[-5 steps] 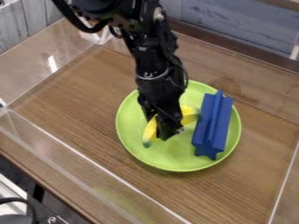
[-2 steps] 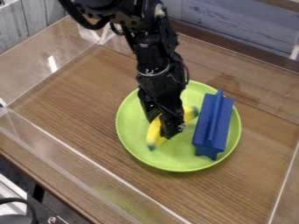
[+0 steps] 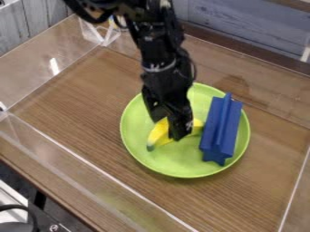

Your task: Put the banana in the green plate

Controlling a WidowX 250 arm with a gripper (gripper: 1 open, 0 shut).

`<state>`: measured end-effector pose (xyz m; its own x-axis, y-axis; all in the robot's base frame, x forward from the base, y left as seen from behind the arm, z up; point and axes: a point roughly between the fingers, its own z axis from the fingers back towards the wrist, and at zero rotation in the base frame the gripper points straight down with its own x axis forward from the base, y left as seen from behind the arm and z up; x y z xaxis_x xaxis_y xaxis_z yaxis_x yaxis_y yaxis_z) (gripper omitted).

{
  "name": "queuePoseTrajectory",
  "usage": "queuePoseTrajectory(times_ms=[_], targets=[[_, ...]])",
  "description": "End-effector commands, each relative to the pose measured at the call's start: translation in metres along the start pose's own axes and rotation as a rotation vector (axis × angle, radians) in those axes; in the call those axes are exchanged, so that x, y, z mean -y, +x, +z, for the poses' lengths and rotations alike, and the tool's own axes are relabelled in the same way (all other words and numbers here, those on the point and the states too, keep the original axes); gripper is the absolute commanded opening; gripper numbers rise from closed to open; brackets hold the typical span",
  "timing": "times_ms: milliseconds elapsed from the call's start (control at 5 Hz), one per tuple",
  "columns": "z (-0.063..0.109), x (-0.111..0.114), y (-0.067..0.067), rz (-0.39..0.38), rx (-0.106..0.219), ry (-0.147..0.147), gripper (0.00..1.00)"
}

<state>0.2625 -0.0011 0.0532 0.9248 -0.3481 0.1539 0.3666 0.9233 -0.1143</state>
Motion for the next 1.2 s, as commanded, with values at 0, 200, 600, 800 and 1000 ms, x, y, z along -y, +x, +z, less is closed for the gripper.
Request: queuePoseTrajectory(times_ms=[0,200,600,800,1000], targets=[[0.03,-0.005,0.01,0.007,0.077,0.029,1.0],[0.055,-0.006,0.013,0.015,0.1,0.049,1.0],[0.056,-0.019,0.012,0.039,0.082,0.052,1.0],[0.046,-0.02,0.011,0.044,0.066,0.045,1.0],[0.065,-0.022,0.015,0.06,0.101,0.058,1.0]])
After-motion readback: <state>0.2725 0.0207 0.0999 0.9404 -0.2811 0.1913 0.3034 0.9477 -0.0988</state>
